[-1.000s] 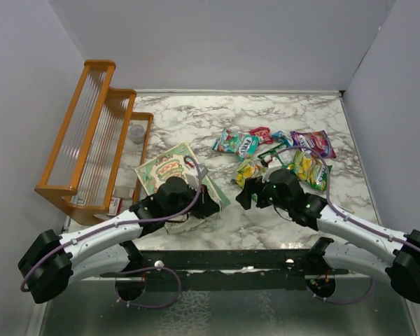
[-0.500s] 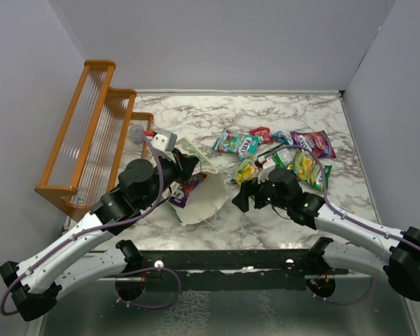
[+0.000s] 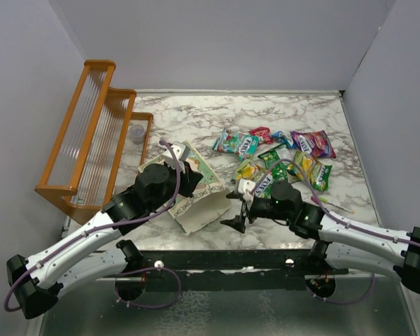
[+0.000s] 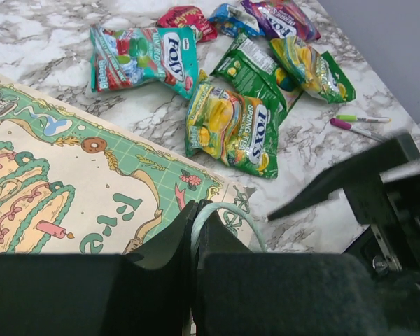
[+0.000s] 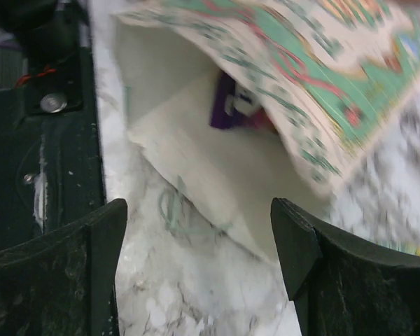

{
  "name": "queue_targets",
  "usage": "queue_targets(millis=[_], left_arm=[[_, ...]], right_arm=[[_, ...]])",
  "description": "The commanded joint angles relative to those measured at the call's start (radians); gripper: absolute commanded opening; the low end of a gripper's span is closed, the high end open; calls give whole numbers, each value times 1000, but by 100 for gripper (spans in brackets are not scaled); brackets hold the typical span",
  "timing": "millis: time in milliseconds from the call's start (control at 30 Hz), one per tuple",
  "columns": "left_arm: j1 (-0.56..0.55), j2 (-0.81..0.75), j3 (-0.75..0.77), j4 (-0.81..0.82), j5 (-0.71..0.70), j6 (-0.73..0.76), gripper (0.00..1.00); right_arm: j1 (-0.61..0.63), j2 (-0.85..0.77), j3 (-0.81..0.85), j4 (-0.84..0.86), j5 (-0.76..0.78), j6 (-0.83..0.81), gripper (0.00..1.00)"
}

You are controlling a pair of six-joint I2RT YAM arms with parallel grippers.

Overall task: Take the snacks out of the paper bag
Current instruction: Adjust the paper bag at the center of the board, then take out the snack from the paper bag.

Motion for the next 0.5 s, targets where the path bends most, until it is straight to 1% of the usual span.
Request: queue_targets(millis=[0,67,100,133,167,200,367,467], left_arm=[[0,-32,38,-9,-34,20,0],[0,-41,40,-12,-37,20,0],[1,-46,43,-12,-36,19,0],[0,-50,44,-14,-36,19,0],[1,-51,47,-16,-36,20,0],[1,-52,50,-18,-36,21,0],[0,-58,58,-24,-37,32,0],[0,-64,63,-21,-36,34,0]], right_arm=[[203,18,-44,223,-52,-431,81],[265,61,-61,286,-8,-564,78],[287,91,-60,309,7,-617,73],[297,119,-50,320,15,-665,65],[298,153,-34,325,26,-707,60],[298,185,-17,336,39,-745,59],[298,371,35,407,111,-976,60],[298,468,48,503,157,-1046,60]])
